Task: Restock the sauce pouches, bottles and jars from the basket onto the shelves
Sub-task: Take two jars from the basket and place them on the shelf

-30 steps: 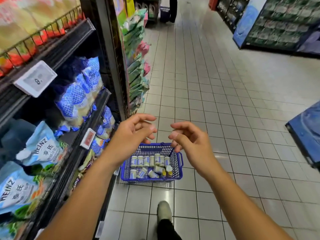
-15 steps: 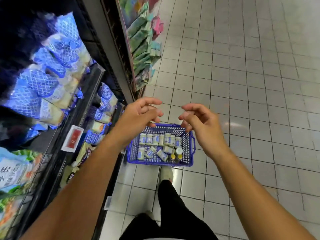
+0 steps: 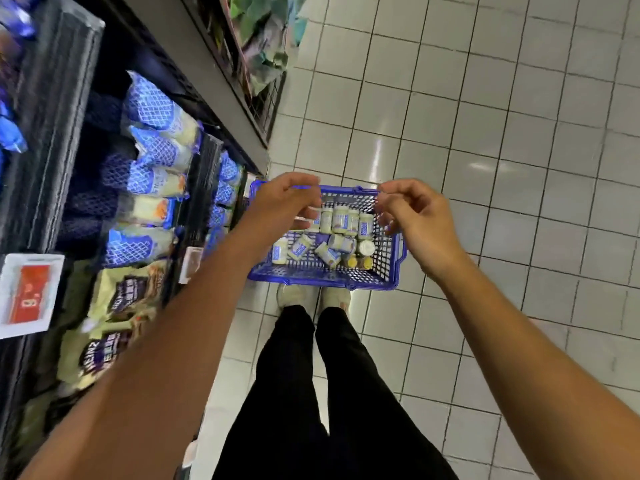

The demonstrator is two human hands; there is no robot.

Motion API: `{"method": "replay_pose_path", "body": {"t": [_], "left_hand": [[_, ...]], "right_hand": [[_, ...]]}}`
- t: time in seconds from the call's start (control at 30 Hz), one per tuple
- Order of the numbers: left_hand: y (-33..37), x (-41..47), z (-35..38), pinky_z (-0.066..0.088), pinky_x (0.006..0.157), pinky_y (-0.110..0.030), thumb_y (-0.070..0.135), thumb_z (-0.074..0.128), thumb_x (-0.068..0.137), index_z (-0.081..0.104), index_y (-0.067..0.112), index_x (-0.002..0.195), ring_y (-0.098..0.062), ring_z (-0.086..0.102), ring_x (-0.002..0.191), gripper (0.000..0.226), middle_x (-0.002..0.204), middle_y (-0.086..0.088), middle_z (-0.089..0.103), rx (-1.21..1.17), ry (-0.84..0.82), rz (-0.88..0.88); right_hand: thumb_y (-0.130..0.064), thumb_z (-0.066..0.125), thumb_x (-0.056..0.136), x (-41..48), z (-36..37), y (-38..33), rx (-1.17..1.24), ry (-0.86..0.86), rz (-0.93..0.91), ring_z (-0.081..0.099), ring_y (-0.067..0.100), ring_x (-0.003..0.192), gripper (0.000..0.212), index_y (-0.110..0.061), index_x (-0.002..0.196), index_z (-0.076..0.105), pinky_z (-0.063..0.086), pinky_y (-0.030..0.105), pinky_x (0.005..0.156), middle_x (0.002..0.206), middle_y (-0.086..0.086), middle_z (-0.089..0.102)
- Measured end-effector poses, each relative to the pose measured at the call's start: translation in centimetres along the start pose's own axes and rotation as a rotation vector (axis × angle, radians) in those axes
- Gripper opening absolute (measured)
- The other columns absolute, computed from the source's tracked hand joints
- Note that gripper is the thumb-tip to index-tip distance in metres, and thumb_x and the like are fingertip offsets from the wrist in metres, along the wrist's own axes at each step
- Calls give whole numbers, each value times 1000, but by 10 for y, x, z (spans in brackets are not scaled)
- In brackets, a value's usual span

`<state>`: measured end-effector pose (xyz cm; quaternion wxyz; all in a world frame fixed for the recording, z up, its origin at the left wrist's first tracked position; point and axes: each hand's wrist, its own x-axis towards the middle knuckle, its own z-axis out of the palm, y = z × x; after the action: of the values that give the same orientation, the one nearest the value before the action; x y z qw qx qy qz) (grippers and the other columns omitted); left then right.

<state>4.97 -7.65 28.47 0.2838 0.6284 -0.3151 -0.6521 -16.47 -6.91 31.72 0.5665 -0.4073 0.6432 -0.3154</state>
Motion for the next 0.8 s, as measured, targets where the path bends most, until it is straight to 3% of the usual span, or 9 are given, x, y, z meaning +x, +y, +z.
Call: {"method": "replay_pose_path", "body": {"t": [0.17, 0.27, 0.37, 0.47, 0.53, 0.6, 0.67, 0.73, 0.8], "left_hand": [[-78, 72, -10, 54, 54, -21, 19, 63, 94, 65, 24, 102, -6, 65, 58, 10, 70, 8, 72, 38, 52, -166], [-134, 112, -21, 51, 52, -21, 17, 63, 94, 64, 24, 96, -8, 61, 56, 7, 66, 8, 70, 78, 76, -275], [-195, 150, -31, 50, 59, -26, 15, 63, 94, 63, 24, 93, -10, 60, 60, 9, 77, 1, 68, 135, 101, -368], [-258, 188, -33, 48, 60, -26, 16, 62, 94, 61, 22, 92, -12, 57, 64, 6, 79, -3, 65, 199, 123, -415], [-300, 212, -31, 46, 61, -26, 16, 62, 94, 60, 20, 91, -14, 54, 66, 6, 78, -3, 62, 241, 124, -444], [-339, 237, -29, 47, 65, -28, 16, 63, 92, 63, 16, 102, -17, 55, 73, 9, 88, -6, 62, 311, 106, -472], [-374, 261, -27, 49, 72, -29, 22, 64, 92, 61, 15, 118, -21, 60, 85, 28, 110, -10, 60, 438, 73, -486], [-401, 282, -26, 47, 81, -32, 26, 65, 91, 57, 15, 128, -26, 60, 105, 39, 132, -11, 55, 576, 76, -474], [-426, 299, -25, 42, 80, -31, 25, 68, 89, 54, 13, 131, -29, 57, 112, 45, 132, -12, 57, 684, 108, -412]], "right_hand": [[-8, 61, 95, 48, 16, 75, -39, 2, 134, 63, 8, 64, 7, -13, 95, 66, 53, 30, 59, 81, 2, 68], [-7, 58, 96, 76, 28, 128, -86, -15, 186, 60, 5, 60, 8, -5, 99, 65, 49, 23, 51, 81, 4, 65], [-5, 56, 97, 106, 39, 188, -119, -40, 224, 57, 13, 62, 8, 0, 97, 63, 47, 16, 52, 80, 10, 63], [-5, 54, 99, 139, 49, 253, -164, -63, 281, 57, 7, 53, 15, 8, 97, 62, 46, 15, 47, 78, 15, 60], [-7, 57, 98, 162, 56, 296, -197, -78, 316, 54, 4, 47, 14, 3, 90, 62, 46, 16, 46, 77, 16, 58], [-11, 61, 96, 185, 61, 337, -243, -80, 354, 55, 7, 51, 13, -10, 83, 61, 47, 21, 50, 76, 12, 61], [-14, 63, 94, 207, 67, 374, -280, -83, 380, 56, 16, 59, 9, -15, 86, 59, 48, 29, 57, 80, 12, 64], [-16, 64, 94, 227, 73, 405, -300, -67, 408, 54, 23, 60, 9, -15, 98, 55, 44, 33, 57, 80, 13, 63], [-21, 63, 94, 246, 80, 433, -344, -56, 432, 53, 20, 57, 26, -13, 115, 50, 42, 27, 50, 74, 8, 62]]}}
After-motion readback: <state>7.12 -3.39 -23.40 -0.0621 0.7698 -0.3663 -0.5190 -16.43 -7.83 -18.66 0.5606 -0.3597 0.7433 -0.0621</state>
